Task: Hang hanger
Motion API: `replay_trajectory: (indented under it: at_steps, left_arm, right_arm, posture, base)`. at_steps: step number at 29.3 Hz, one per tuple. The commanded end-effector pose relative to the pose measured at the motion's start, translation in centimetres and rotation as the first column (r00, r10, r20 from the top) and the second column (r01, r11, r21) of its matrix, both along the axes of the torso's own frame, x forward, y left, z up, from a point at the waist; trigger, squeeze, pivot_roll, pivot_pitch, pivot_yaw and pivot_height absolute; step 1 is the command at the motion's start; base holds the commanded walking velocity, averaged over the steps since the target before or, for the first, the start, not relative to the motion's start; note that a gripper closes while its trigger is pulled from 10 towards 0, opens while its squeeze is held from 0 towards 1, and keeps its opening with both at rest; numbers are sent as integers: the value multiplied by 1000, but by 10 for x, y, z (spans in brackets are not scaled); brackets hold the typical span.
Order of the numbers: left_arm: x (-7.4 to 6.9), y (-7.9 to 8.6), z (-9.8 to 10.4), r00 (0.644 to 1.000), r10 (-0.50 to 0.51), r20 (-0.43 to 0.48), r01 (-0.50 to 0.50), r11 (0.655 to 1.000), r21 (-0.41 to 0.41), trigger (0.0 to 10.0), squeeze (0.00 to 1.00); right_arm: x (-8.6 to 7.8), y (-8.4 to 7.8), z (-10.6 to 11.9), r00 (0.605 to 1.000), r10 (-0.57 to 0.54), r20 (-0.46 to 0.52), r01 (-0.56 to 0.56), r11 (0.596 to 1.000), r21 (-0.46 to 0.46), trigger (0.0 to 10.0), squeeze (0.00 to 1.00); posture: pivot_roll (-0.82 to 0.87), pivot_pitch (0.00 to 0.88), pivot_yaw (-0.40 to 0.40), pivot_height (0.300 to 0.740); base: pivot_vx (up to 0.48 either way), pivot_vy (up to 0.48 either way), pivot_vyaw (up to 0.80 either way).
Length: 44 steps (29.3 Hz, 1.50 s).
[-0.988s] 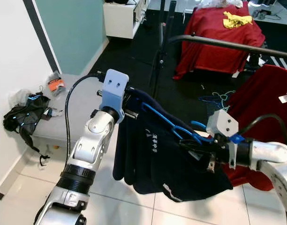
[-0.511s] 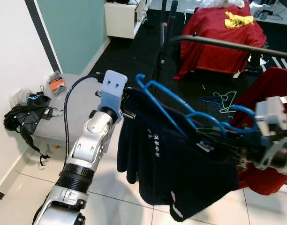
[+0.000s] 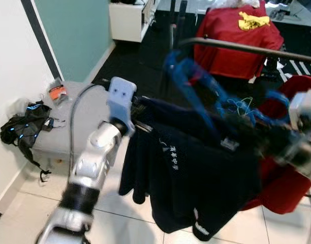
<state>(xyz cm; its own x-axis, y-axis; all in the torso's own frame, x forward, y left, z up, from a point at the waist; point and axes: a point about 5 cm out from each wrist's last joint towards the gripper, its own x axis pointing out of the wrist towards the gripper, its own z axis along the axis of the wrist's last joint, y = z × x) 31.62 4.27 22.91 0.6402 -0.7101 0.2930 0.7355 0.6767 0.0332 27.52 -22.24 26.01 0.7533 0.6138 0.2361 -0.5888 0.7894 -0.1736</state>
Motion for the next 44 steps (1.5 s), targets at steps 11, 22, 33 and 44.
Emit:
replay_trajectory:
  at_steps: [11,22,33,44]
  left_arm:
    - [-46,-20,-21,901,-428,-67,432,900,62,2078,0]
    - [-11,7,-51,988,-79,-134,106,973,207,1255,0]
    - [-13,143,-151,672,666,-323,-468,721,512,10000,0]
    - [-31,171,-179,588,755,-290,-549,636,542,10000,0]
  right_arm:
    - [6,36,6,986,151,65,-162,951,261,0,0]
    - [9,46,-2,986,167,30,-169,961,217,0,0]
    - [-15,-14,-140,856,-268,-441,160,950,-267,10000,0]
    - [-46,-51,-213,619,-500,-606,399,865,-305,10000,0]
  posture:
    - [5,170,-11,740]
    - [3,181,-12,740]
    - [16,195,-25,740]
    - [22,193,-34,740]
  base:
    - [0,0,0]
    - [0,0,0]
    - [0,0,0]
    - [0,0,0]
